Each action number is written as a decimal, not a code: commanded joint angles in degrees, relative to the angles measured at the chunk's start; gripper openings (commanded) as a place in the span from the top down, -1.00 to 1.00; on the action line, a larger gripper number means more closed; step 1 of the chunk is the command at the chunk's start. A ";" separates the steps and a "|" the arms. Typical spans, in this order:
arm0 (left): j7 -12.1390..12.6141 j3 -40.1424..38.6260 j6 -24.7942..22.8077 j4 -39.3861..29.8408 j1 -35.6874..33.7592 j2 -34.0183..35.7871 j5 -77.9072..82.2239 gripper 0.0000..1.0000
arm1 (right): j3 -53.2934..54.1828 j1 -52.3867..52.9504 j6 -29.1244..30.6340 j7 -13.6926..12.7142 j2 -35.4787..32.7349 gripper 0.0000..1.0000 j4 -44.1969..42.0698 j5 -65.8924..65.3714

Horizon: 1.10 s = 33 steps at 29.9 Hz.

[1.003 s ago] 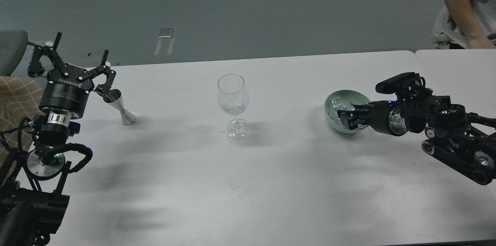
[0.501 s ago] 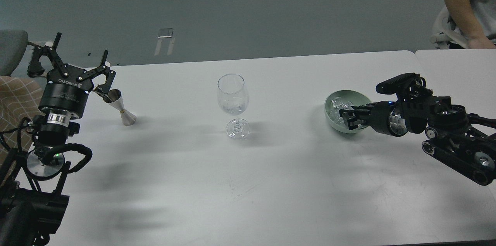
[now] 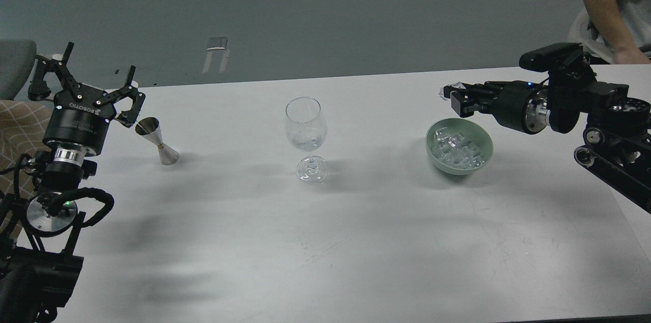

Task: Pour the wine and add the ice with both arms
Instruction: 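Lift the ice with the right gripper over the wine glass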

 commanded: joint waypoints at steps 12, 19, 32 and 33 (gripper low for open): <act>0.00 0.00 0.20 0.11 -0.04 0.49 -0.08 -0.96 | 1.00 6.42 0.01 -2.81 17.53 0.67 5.46 -0.62; 0.00 0.00 0.20 0.20 -0.04 0.49 -0.08 -0.96 | -1.37 7.39 0.01 -4.05 23.78 0.67 4.06 -0.97; 0.00 -0.09 0.11 0.29 -0.04 0.49 -0.08 -0.96 | -2.52 7.39 -0.08 -4.13 28.80 0.67 -0.34 -1.14; 0.00 -0.09 0.11 0.29 -0.04 0.49 -0.08 -0.96 | -2.52 7.39 -0.08 -4.13 28.80 0.67 -0.34 -1.14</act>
